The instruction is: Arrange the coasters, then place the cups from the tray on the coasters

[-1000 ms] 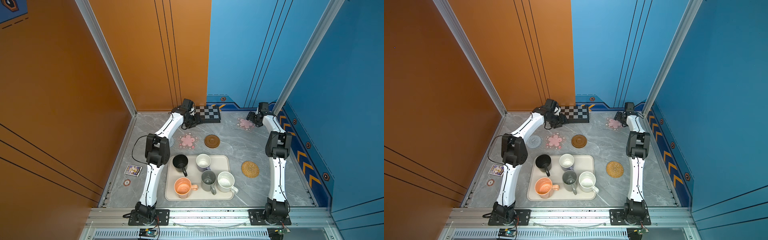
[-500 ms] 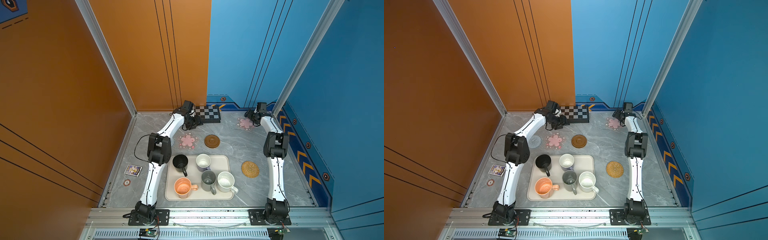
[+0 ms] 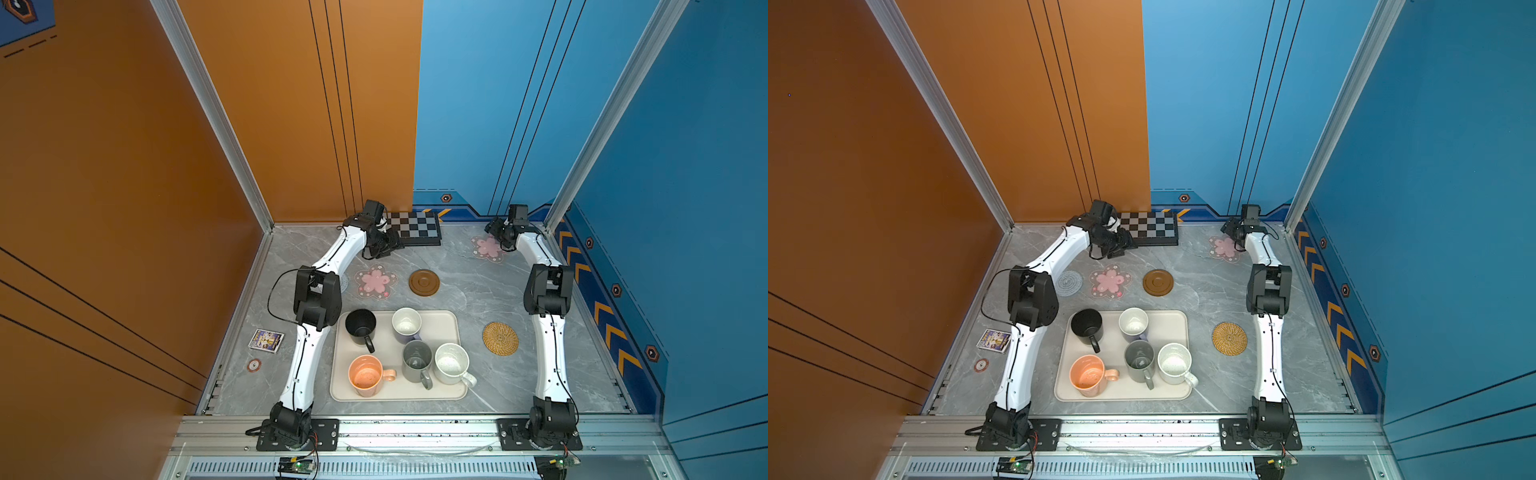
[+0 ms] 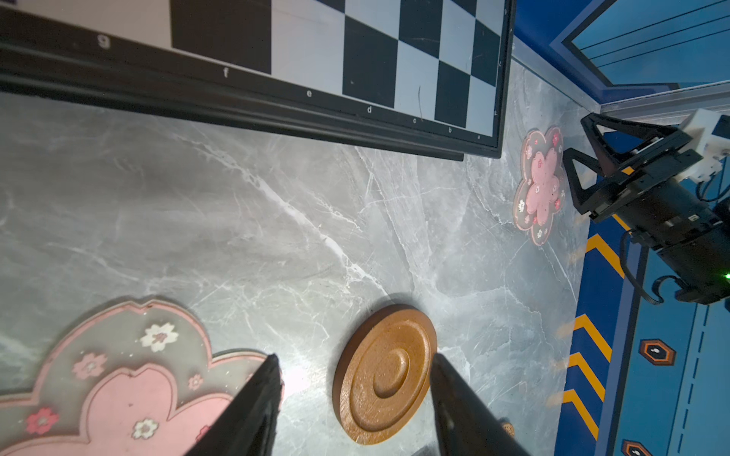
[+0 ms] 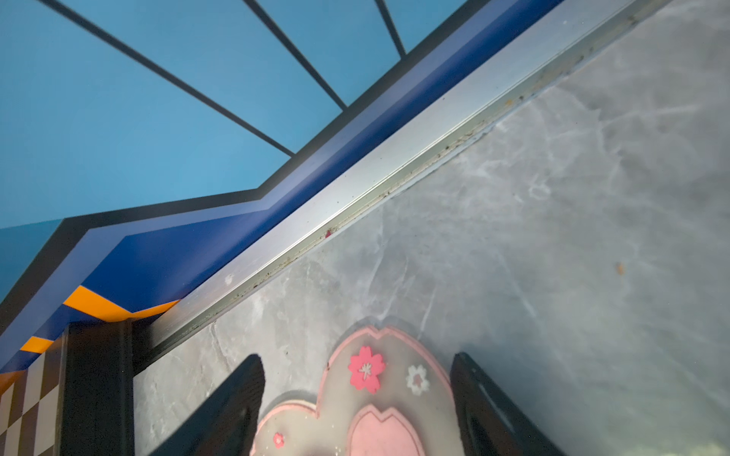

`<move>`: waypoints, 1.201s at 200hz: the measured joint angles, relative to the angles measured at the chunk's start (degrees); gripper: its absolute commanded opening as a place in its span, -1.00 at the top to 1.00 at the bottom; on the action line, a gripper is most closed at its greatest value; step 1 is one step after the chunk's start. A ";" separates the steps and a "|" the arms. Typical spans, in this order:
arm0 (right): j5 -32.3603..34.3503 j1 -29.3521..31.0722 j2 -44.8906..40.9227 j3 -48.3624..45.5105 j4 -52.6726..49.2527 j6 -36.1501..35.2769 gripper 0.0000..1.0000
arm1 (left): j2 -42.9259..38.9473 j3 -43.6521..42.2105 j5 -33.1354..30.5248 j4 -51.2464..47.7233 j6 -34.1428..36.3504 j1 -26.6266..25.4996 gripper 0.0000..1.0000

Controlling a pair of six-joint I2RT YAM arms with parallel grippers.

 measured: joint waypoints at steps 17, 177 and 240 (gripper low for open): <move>0.00 0.48 -1.90 -2.99 -0.07 0.07 -0.51 | -0.33 -0.87 0.00 -0.02 0.02 0.00 -0.22; 0.79 4.68 -8.72 -10.16 -9.62 -3.48 -0.50 | -14.78 -15.41 -0.66 -0.04 1.75 0.00 -0.22; 9.64 8.20 -6.05 -1.95 -24.65 -8.63 -0.52 | -15.67 -16.81 -0.74 -0.04 1.77 0.70 -0.22</move>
